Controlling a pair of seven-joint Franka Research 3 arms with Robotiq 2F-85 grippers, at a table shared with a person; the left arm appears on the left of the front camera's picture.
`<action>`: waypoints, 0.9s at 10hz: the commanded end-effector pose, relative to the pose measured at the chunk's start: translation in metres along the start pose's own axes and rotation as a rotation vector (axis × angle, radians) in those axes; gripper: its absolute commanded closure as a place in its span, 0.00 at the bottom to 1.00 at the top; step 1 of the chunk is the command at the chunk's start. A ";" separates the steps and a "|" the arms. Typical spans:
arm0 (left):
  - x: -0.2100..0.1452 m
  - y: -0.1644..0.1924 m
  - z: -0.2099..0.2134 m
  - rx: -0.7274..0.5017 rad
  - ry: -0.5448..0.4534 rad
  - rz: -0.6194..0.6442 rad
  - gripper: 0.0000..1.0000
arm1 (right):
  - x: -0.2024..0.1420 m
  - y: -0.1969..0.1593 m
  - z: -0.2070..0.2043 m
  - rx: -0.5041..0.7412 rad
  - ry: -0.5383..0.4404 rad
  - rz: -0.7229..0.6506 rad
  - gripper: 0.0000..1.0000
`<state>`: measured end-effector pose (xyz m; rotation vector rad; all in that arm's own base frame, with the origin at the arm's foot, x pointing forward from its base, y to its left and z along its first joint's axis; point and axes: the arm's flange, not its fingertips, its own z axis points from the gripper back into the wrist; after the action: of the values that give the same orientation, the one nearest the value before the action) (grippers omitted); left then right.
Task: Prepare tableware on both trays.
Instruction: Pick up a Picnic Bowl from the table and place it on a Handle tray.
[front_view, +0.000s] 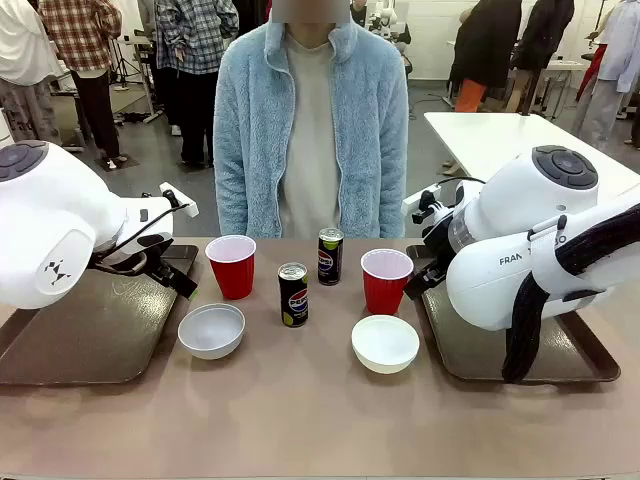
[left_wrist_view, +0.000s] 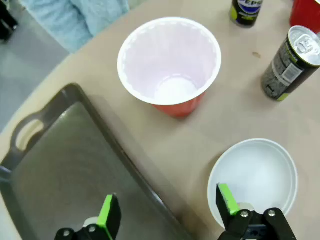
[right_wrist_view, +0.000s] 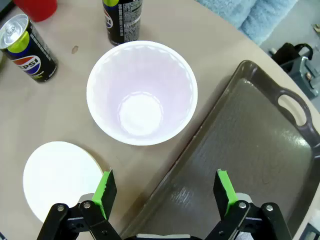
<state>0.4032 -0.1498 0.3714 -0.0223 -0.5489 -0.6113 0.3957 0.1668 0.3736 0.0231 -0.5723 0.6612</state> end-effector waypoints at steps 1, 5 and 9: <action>0.000 0.000 0.000 0.000 0.000 0.000 0.00 | 0.000 0.000 0.000 0.000 0.000 0.000 0.00; 0.000 0.000 0.000 0.000 0.000 0.000 0.00 | 0.000 0.000 0.000 0.000 0.000 0.000 0.00; 0.000 0.000 0.000 0.000 0.000 0.000 0.00 | 0.000 0.000 0.000 0.000 0.000 0.000 0.00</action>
<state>0.4032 -0.1499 0.3714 -0.0223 -0.5489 -0.6115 0.3957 0.1667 0.3737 0.0230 -0.5724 0.6610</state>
